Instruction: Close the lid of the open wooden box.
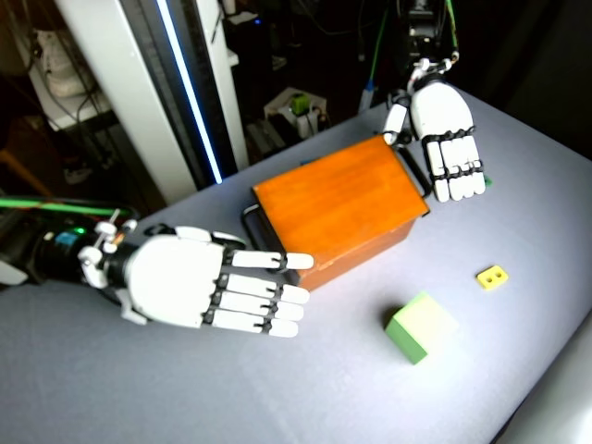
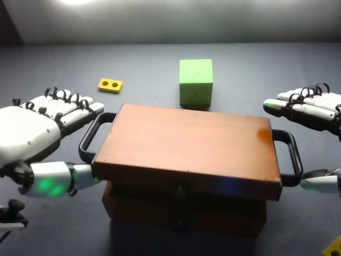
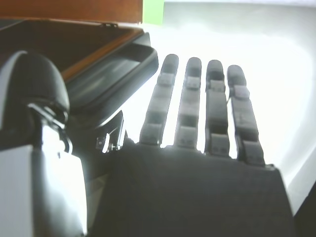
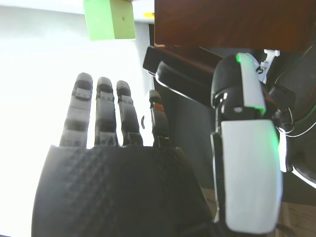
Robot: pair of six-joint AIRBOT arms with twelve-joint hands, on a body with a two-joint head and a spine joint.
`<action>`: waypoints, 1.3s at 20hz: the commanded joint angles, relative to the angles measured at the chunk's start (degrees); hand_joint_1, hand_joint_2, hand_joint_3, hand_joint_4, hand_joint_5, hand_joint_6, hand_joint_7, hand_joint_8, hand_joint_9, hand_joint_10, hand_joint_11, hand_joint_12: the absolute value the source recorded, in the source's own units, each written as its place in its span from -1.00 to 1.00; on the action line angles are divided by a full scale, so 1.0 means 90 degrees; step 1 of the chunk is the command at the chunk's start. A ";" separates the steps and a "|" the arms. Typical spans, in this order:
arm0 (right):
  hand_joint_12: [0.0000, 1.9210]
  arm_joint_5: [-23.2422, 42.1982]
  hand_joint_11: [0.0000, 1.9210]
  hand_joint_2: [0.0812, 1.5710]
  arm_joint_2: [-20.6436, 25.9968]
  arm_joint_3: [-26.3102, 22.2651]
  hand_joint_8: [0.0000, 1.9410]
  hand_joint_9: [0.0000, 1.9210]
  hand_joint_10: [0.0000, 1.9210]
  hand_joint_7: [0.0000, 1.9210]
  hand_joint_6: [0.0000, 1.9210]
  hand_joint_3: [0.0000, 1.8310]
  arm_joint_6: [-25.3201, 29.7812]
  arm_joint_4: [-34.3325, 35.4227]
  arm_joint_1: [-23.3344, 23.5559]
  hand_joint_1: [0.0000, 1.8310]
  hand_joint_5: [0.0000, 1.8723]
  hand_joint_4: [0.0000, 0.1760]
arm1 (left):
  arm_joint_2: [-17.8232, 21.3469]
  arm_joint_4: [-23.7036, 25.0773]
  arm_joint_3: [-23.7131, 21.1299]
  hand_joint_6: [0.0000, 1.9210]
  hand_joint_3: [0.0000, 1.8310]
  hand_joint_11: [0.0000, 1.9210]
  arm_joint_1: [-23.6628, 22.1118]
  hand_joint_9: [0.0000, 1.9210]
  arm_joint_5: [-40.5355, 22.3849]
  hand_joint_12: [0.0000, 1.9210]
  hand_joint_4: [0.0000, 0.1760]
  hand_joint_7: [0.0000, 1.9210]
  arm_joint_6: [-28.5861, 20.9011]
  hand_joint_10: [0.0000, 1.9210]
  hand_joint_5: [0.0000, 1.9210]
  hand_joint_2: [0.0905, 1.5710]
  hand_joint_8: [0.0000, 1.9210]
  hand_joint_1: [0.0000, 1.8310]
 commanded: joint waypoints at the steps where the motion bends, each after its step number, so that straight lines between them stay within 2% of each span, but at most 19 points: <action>1: -1.00 0.0782 -1.00 0.33 0.0017 -0.0007 -1.00 -1.00 -1.00 -1.00 -1.00 -1.00 0.0031 0.0137 0.0020 -0.09 -1.00 1.00 | 0.0080 -0.0025 -0.0033 -1.00 -0.97 -1.00 -0.0008 -1.00 -0.0861 -1.00 -1.00 -1.00 -0.0053 -1.00 -1.00 0.54 -1.00 -1.00; 10: -1.00 0.0783 -1.00 0.33 0.0041 -0.0005 -1.00 -1.00 -1.00 -1.00 -1.00 -1.00 0.0030 0.0151 0.0020 -0.14 -1.00 1.00 | 0.0368 -0.0207 -0.0292 -1.00 -0.99 -1.00 0.0486 -1.00 -0.1193 -1.00 -1.00 -1.00 -0.0053 -1.00 -1.00 0.54 -1.00 -1.00; 12: -1.00 0.0811 -1.00 0.34 0.0050 -0.0007 -1.00 -1.00 -1.00 -1.00 -1.00 -1.00 0.0030 0.0154 0.0020 -0.05 -1.00 1.00 | 0.0437 -0.0263 -0.0350 -1.00 -1.00 -1.00 0.0602 -1.00 -0.1336 -1.00 -1.00 -1.00 -0.0055 -1.00 -1.00 0.52 -1.00 -1.00; 15: -1.00 0.0990 -1.00 0.37 0.0106 -0.0043 -1.00 -1.00 -1.00 -1.00 -1.00 -0.99 0.0030 0.0190 0.0020 -0.07 -1.00 1.00 | 0.0489 -0.0298 -0.0393 -1.00 -0.99 -1.00 0.0677 -1.00 -0.1625 -1.00 -1.00 -1.00 -0.0121 -1.00 -1.00 0.55 -1.00 -1.00; 20: -1.00 0.1372 -1.00 0.37 0.0194 -0.0076 -1.00 -1.00 -1.00 -1.00 -1.00 -0.99 0.0030 0.0279 0.0020 -0.17 -1.00 1.00 | 0.0534 -0.0284 -0.0450 -1.00 -1.00 -1.00 0.0673 -1.00 -0.2213 -1.00 -1.00 -1.00 -0.0245 -1.00 -1.00 0.46 -1.00 -1.00; 23: -1.00 0.1926 -1.00 0.37 0.0232 -0.0062 -1.00 -1.00 -1.00 -1.00 -1.00 -1.00 0.0030 0.0421 0.0021 -0.33 -1.00 1.00 | 0.0512 -0.0258 -0.0439 -1.00 -1.00 -1.00 0.0538 -1.00 -0.2966 -1.00 -1.00 -1.00 -0.0435 -1.00 -1.00 0.46 -1.00 -1.00; 24: -1.00 0.2148 -1.00 0.42 0.0268 -0.0062 -1.00 -1.00 -1.00 -1.00 -1.00 -0.98 0.0030 0.0439 0.0027 -0.34 -1.00 0.91 | 0.0485 -0.0242 -0.0423 -1.00 -1.00 -1.00 0.0454 -1.00 -0.3278 -1.00 -1.00 -1.00 -0.0518 -1.00 -1.00 0.44 -1.00 -1.00; 25: -1.00 0.2331 -1.00 0.49 0.0292 -0.0067 -1.00 -1.00 -1.00 -1.00 -1.00 -0.97 0.0030 0.0440 0.0073 -0.37 -1.00 0.77 | 0.0463 -0.0225 -0.0403 -1.00 -0.99 -1.00 0.0398 -1.00 -0.3541 -1.00 -0.45 -1.00 -0.0594 -1.00 -1.00 0.52 -1.00 -1.00; 26: -1.00 0.2514 -1.00 0.52 0.0322 -0.0072 -1.00 -1.00 -1.00 -1.00 -1.00 -0.97 0.0030 0.0439 0.0116 -0.39 -1.00 0.60 | 0.0447 -0.0205 -0.0385 -1.00 -0.97 -1.00 0.0361 -1.00 -0.3802 -1.00 -0.32 -1.00 -0.0687 -1.00 -1.00 0.59 -1.00 -1.00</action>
